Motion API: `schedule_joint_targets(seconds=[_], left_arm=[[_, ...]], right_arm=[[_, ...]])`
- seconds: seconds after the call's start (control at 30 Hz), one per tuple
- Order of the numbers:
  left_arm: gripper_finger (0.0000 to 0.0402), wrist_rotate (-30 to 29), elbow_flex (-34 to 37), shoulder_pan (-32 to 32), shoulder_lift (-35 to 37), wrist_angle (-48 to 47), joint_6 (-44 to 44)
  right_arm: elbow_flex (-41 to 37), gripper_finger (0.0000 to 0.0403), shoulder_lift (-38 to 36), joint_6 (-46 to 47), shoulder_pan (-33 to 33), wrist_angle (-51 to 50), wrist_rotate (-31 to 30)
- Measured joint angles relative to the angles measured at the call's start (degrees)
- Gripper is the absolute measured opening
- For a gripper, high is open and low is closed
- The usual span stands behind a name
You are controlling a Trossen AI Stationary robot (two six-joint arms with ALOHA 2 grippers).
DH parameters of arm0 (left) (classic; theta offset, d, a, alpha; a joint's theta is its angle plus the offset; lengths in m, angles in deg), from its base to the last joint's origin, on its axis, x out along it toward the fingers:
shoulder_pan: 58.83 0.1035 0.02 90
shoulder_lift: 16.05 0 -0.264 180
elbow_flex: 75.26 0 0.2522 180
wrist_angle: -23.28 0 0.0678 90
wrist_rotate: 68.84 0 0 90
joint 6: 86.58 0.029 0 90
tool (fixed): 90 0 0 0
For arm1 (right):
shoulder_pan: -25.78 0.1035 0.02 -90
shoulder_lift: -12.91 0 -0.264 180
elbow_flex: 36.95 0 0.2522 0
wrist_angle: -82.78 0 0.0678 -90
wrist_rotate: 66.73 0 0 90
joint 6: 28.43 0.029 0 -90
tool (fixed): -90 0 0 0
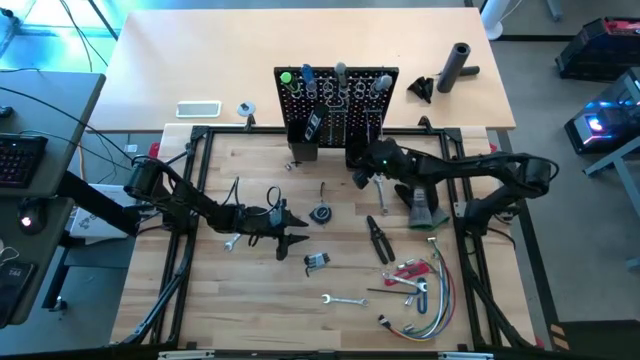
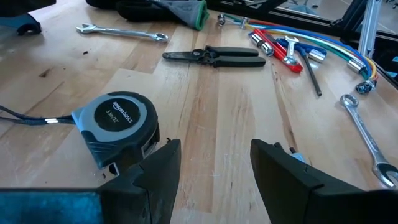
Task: Hang tools onto peg board
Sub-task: Put the silver socket driver on the right black bin on the peg board, then hang the silver wrench on the peg board
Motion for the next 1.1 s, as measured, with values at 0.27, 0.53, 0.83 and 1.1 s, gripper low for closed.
schedule_joint_targets(seconds=[0.27, 0.53, 0.83, 1.1], left_arm=[[0.0188, 0.0, 0.0, 0.0, 0.0, -0.1, -0.8], [0.0188, 0.0, 0.0, 0.0, 0.0, 0.0, -1.4], [0.0188, 0.0, 0.0, 0.0, 0.0, 0.0, -2.4], [0.0188, -0.4, 0.0, 0.0, 0.0, 0.1, -2.7]], right_arm=[[0.0, 0.0125, 0.0, -1.5, 0.0, 0.7, 0.2], [0.0, 0.0164, 0.0, -2.1, 0.0, 0.8, 0.6], [0.0, 0.0178, 0.0, -2.2, 0.8, 1.6, 0.6], [0.0, 0.0178, 0.0, -3.0, 2.5, 2.6, 0.6]])
